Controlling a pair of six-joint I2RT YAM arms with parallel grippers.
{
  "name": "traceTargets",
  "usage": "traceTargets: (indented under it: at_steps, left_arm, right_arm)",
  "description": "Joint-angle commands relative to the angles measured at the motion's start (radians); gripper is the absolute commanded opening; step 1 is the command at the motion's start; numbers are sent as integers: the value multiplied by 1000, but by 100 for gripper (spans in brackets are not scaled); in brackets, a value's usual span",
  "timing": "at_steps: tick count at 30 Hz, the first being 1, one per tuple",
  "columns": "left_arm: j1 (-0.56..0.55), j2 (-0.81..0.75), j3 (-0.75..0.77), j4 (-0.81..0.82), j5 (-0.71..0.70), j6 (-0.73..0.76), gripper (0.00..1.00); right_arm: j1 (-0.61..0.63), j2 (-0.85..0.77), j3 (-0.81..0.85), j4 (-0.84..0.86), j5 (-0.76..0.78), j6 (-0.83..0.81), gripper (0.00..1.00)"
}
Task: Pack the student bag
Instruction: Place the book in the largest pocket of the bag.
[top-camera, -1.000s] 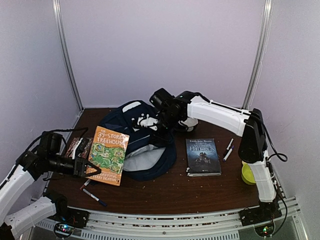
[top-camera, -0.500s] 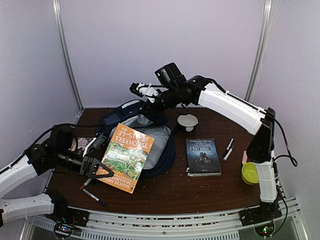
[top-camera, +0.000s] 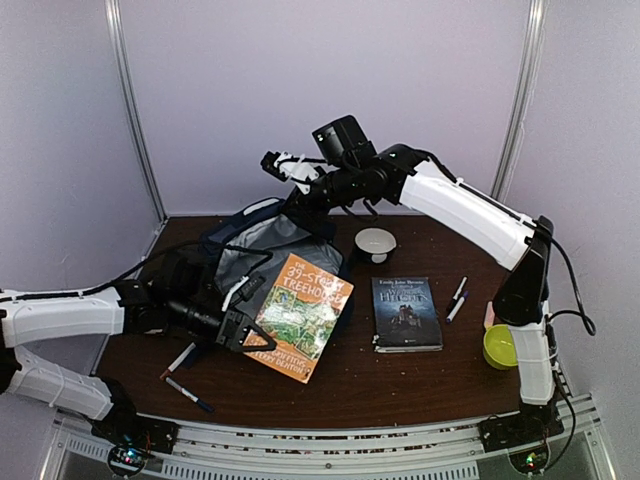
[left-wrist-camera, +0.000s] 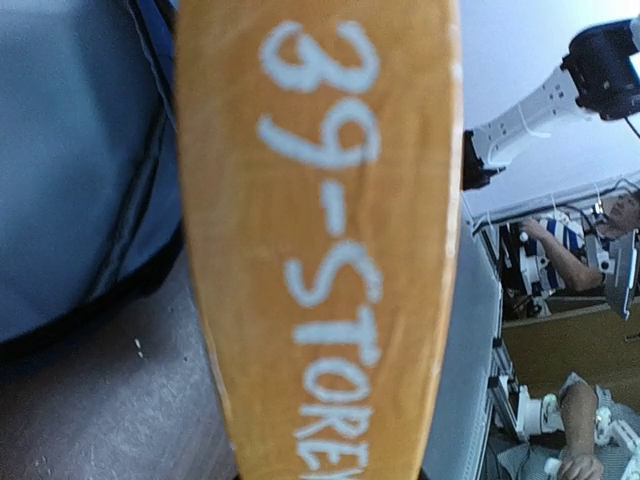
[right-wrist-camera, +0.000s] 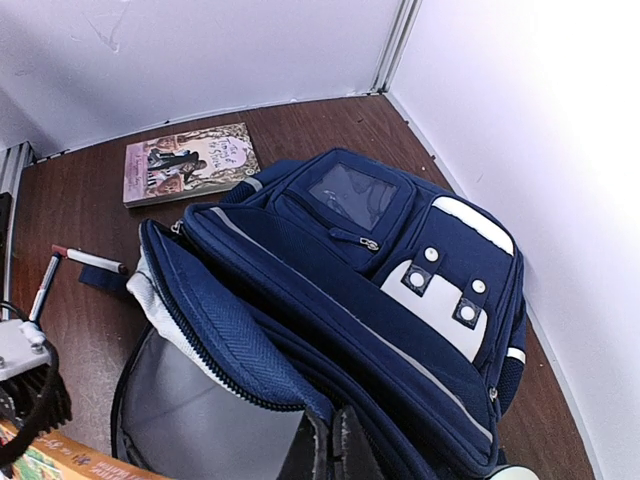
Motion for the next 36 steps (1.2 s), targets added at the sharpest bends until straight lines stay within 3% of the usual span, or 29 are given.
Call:
traceTargets:
  at_steps: [1, 5, 11, 14, 21, 30, 36]
  left_arm:
    - [-2, 21, -34, 378, -150, -119, 0]
    - [-2, 62, -117, 630, -261, -253, 0]
    - [-1, 197, -182, 869, -421, -385, 0]
    - [-1, 290, -179, 962, -429, -417, 0]
    - [31, 511, -268, 1343, -489, -606, 0]
    - [85, 635, -281, 1435, -561, -698, 0]
    - [171, 721, -226, 1468, -502, -735, 0]
  right_arm:
    - [-1, -51, 53, 76, 2, 31, 0]
    - [2, -50, 49, 63, -17, 38, 0]
    - [6, -65, 45, 65, -30, 65, 0]
    - [11, -72, 46, 73, -30, 71, 0]
    - [27, -78, 42, 68, -45, 80, 0]
    - [51, -107, -19, 67, -85, 79, 0]
    - [60, -119, -61, 70, -100, 80, 0]
